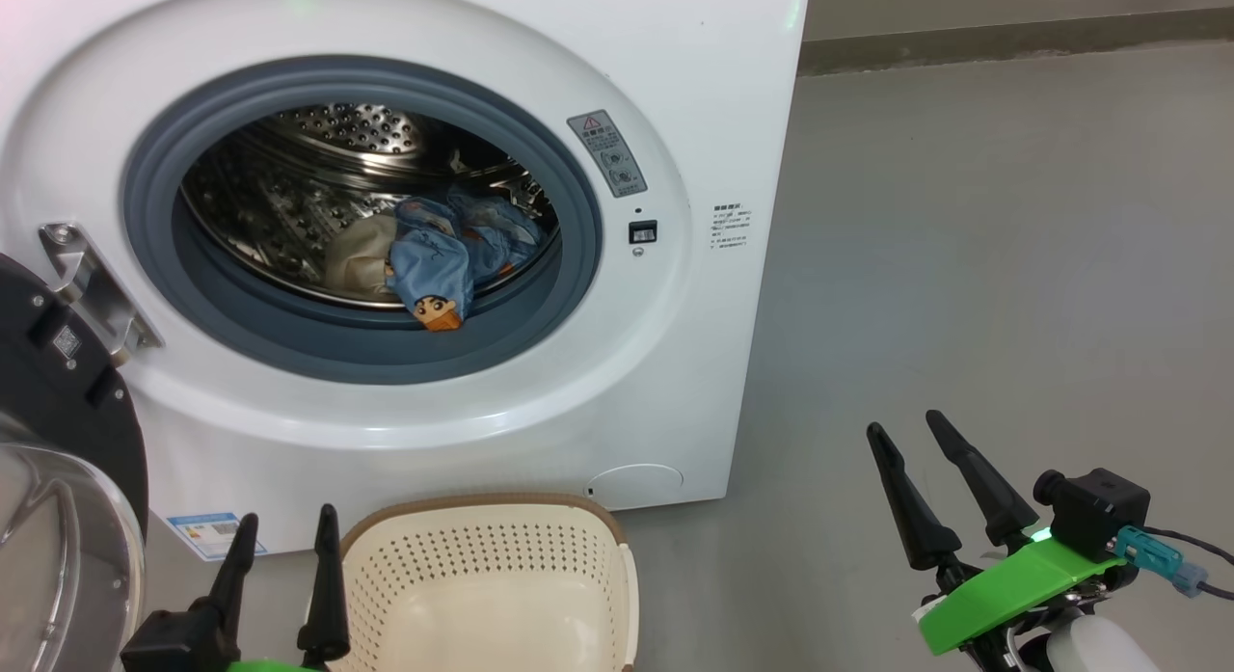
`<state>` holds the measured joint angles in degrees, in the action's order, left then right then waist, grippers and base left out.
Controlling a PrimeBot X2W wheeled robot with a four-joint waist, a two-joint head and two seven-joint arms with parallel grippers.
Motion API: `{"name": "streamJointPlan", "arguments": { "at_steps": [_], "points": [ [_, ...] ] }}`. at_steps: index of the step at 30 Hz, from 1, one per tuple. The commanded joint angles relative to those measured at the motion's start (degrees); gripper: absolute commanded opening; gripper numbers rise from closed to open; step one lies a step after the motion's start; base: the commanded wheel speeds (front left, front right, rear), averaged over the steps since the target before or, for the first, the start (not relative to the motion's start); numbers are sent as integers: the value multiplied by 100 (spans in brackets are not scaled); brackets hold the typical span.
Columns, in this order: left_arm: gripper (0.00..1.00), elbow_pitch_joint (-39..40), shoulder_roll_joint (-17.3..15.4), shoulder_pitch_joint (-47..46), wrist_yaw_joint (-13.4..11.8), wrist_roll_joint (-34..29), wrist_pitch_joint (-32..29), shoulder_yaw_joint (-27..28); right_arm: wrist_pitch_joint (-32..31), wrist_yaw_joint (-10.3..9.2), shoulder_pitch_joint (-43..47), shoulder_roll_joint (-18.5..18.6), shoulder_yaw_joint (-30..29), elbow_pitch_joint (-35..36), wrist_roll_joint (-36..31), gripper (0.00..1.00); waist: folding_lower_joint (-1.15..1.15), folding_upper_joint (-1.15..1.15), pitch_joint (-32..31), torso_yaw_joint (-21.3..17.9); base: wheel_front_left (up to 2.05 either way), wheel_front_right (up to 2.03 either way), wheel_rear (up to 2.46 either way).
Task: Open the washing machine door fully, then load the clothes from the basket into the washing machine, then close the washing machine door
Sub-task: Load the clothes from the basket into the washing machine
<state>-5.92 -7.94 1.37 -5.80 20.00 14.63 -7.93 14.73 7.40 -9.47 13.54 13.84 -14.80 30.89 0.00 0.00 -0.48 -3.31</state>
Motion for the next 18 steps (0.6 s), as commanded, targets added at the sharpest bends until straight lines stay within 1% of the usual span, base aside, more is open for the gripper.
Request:
{"name": "streamJointPlan", "arguments": {
  "at_steps": [1,6,18],
  "points": [
    [100,172,-80,-72,9,2,31,213,27,9,-25,57,106,146,-18,100,0,0,-1,-1,0,0,0],
    [100,119,-127,-75,88,47,34,276,27,9,-37,69,126,146,-14,100,0,0,-11,-13,0,0,0],
    [100,175,-46,-90,199,31,36,366,27,9,-65,113,138,119,11,100,0,0,-6,-14,0,0,0]
  ]
}}
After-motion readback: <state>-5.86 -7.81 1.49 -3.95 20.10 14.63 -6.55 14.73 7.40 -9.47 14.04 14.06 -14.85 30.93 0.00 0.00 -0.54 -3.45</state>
